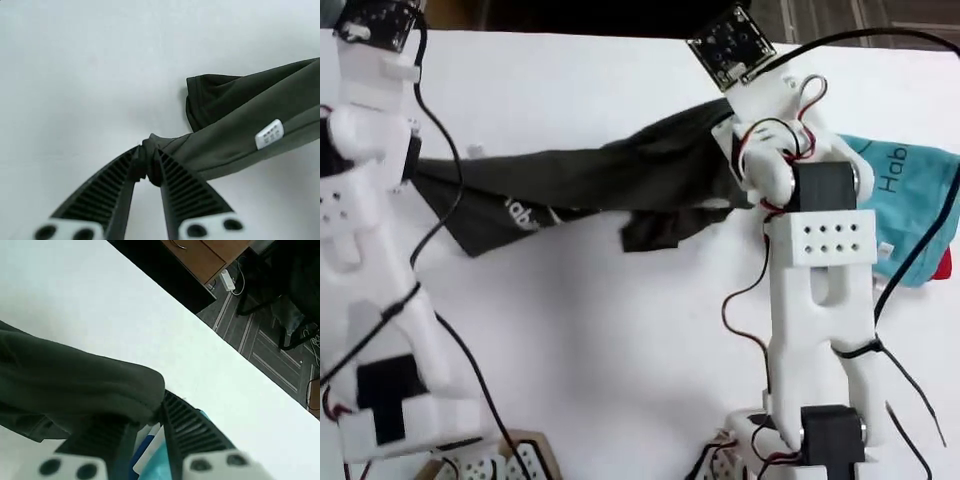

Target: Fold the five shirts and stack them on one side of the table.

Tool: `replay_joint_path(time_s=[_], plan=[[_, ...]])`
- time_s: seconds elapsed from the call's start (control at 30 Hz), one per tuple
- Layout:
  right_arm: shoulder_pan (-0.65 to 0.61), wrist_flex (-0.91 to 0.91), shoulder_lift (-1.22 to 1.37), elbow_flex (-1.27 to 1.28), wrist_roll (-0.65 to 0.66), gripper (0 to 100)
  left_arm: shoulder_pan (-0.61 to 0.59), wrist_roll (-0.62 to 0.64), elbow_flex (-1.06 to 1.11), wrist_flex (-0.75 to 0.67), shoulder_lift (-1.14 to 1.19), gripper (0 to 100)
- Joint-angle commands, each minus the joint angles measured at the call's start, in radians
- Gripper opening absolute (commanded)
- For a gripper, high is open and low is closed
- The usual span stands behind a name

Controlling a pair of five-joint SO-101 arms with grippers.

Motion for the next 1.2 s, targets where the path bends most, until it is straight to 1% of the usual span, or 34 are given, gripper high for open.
replay_joint_path(time_s=[0.0, 0.2, 0.3, 0.5, 0.6, 0.73, 0.87, 1.0, 1.17], plan=[[0.008, -0.021, -0.054, -0.083, -0.012, 2.1, 0.005, 0.009, 0.058, -0.008, -0.137, 3], [0.008, -0.015, -0.09, -0.1, -0.015, 2.1, 0.005, 0.011, 0.117, -0.044, -0.311, 3], [0.008, -0.002, -0.193, -0.092, -0.058, 2.1, 0.005, 0.011, 0.119, -0.044, -0.393, 3], [-0.012, 0.077, -0.43, -0.089, -0.066, 2.1, 0.005, 0.011, 0.119, -0.044, -0.528, 3], [-0.028, 0.019, -0.464, -0.078, -0.061, 2.0, 0.0, 0.003, 0.119, -0.063, -0.551, 3], [-0.025, -0.076, -0.443, -0.123, -0.058, 2.0, -0.002, 0.005, 0.12, -0.061, -0.551, 3], [-0.028, -0.079, -0.43, -0.203, -0.063, 2.0, -0.002, 0.006, 0.131, -0.068, -0.548, 3], [-0.031, -0.062, -0.473, -0.295, -0.066, 2.0, -0.002, 0.005, 0.111, -0.06, -0.56, 3], [-0.033, -0.03, -0.558, -0.313, -0.058, 2.0, -0.002, 0.009, 0.085, -0.057, -0.632, 3]])
